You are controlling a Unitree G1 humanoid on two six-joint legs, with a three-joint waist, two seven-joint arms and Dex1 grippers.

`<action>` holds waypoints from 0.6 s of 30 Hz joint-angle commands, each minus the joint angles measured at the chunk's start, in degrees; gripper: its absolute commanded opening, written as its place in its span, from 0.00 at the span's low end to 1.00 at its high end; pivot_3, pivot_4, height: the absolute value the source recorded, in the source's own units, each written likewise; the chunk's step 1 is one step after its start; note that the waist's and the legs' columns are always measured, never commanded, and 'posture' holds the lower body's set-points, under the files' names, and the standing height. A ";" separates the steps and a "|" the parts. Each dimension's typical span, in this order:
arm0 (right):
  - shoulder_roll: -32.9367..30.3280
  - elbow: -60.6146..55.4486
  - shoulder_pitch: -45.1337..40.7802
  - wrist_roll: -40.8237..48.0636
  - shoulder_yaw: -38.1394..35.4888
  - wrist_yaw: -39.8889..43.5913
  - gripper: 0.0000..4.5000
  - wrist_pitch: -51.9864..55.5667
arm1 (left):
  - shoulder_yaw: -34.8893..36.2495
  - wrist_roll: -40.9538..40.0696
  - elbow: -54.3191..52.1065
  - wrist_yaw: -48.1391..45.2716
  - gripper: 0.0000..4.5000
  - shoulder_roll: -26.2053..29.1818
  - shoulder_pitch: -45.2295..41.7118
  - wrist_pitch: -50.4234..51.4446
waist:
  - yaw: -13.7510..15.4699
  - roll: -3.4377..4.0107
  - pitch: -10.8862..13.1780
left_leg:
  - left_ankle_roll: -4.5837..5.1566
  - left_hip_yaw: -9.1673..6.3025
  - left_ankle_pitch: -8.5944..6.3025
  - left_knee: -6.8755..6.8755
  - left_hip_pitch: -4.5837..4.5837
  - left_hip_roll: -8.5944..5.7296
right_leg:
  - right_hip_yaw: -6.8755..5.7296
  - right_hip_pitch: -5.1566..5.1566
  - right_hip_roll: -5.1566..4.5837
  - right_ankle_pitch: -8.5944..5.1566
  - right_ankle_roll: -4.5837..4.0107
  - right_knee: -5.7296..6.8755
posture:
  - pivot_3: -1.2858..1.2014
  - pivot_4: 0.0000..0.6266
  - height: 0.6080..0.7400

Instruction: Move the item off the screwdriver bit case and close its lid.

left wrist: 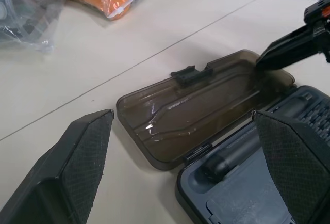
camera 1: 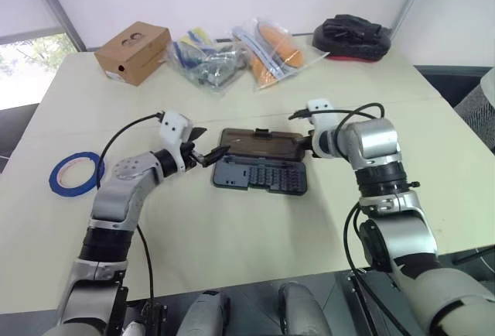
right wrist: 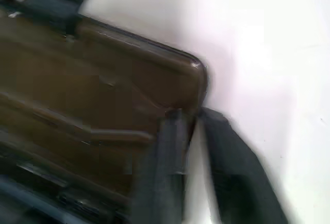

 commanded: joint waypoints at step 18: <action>5.86 -12.18 1.87 0.75 -9.38 -8.82 0.01 16.83 | 1.36 1.79 1.56 0.21 1.00 0.51 -2.44 -3.48 | -0.08 0.00 0.00 | 0.00 -0.02 0.00 -0.03 -0.02 -0.01 | -0.02 -0.05 -0.03 0.00 0.00 0.04 | 0.52 0.24 1.00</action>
